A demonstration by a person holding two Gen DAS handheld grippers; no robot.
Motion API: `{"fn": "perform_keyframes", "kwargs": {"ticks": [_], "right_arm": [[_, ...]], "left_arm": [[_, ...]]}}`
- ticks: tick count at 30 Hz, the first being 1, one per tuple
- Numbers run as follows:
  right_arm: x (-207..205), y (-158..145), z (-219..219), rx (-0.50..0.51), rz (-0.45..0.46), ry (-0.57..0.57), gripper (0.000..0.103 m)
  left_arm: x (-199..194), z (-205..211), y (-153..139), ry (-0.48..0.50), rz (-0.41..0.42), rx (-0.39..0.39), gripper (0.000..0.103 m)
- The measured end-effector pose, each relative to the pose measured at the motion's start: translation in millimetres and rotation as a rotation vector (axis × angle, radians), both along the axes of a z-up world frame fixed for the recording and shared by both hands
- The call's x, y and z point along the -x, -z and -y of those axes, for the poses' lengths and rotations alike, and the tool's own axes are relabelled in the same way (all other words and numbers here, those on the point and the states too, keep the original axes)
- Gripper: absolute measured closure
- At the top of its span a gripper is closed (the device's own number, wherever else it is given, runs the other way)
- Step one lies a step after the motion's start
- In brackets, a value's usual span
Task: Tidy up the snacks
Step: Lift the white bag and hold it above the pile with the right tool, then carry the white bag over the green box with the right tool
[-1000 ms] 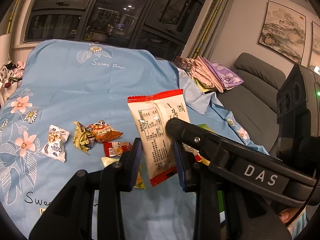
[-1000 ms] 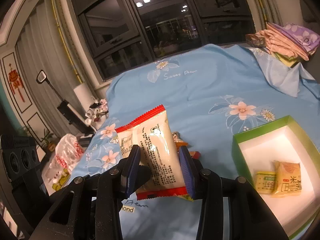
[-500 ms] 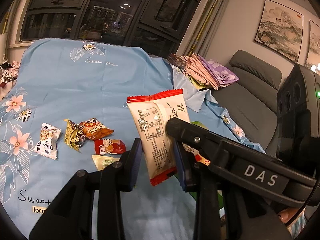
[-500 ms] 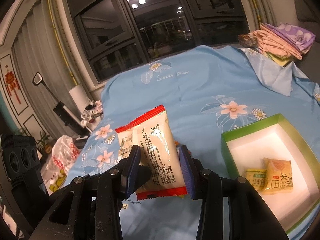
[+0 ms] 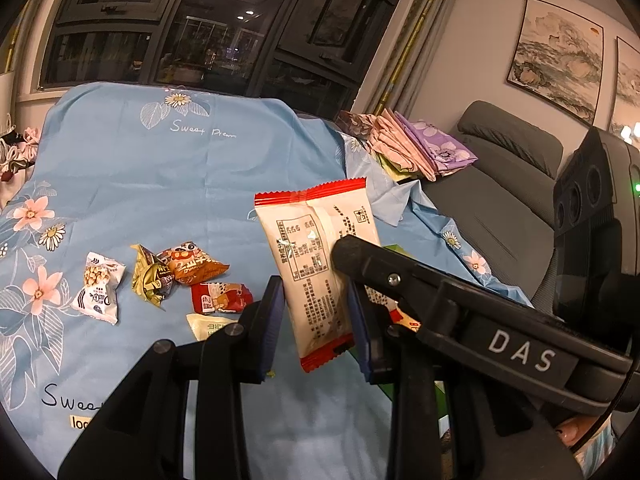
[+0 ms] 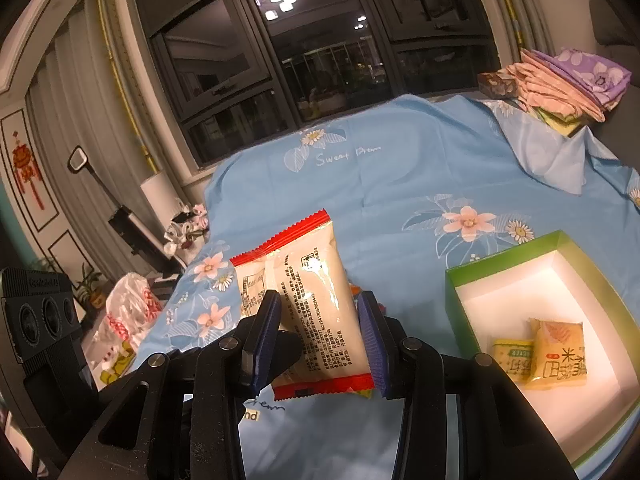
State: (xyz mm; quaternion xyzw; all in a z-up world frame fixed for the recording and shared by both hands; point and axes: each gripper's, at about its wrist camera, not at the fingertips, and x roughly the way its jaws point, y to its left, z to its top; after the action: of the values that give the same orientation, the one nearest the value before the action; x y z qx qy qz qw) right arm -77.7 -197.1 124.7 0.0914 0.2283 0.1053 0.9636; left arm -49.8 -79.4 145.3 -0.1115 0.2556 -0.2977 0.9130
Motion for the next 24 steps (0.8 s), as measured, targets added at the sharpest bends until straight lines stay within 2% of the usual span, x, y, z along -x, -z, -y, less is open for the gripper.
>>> {"fn": "perform_keyframes", "kwargs": {"ticks": [11, 24], "right_arm": [[3.7, -5.0, 15.4, -0.012, 0.008, 0.017, 0.06], [10.8, -13.2, 57.0, -0.063, 0.022, 0.072, 0.06]], "left_arm": [[-2.5, 15.4, -5.4, 0.021, 0.007, -0.013, 0.073], [-7.5, 59.0, -16.2, 0.084, 0.021, -0.049, 0.073]]}}
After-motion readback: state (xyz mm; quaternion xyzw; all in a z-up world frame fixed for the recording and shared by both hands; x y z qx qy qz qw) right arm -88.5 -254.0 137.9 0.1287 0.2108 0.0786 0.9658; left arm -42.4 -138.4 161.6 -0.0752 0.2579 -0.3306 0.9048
